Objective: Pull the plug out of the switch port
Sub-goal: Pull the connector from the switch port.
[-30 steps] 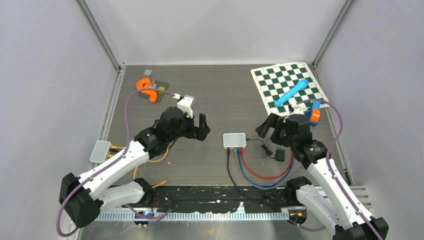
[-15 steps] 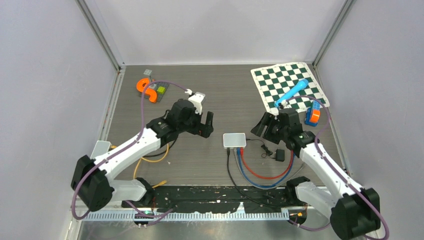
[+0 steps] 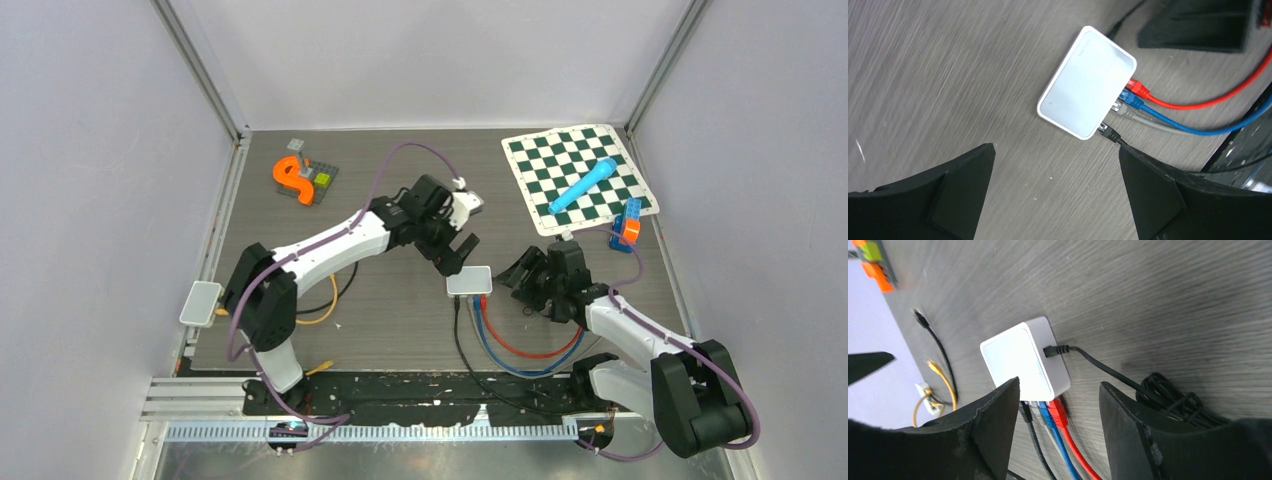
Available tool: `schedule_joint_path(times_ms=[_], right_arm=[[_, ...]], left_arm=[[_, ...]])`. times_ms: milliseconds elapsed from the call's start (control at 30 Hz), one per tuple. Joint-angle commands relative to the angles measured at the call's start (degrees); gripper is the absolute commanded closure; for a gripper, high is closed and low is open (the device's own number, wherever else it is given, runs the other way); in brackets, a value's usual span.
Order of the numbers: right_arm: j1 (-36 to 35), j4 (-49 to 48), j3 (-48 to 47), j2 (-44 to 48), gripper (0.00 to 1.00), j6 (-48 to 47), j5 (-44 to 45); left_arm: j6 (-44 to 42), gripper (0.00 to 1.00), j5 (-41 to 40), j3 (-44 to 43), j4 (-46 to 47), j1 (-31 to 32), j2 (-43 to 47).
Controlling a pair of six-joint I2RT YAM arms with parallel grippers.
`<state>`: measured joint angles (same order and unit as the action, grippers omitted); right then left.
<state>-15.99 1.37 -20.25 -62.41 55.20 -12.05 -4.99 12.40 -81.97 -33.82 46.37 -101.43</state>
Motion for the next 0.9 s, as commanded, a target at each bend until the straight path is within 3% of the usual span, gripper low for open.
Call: schedule_joint_path(times_ms=[0,367,867], right_arm=[[0.2,-7.9,1.9,0.3,0.34,6.1,3.8],[0.3,-12.7,7.5,4.6,0.34,14.6,8.9],[0.3,-6.5,8.9,13.4,0.33,15.5,16.0]], left_arm=[[-11.9,0.00,6.2,-1.9,-3.6,0.0,-1.7],[-16.5,0.00,5.0,-8.7,-4.9,3.5,-9.5],[-16.9,0.01,-2.1,-11.8,-8.2,5.6,-15.6]])
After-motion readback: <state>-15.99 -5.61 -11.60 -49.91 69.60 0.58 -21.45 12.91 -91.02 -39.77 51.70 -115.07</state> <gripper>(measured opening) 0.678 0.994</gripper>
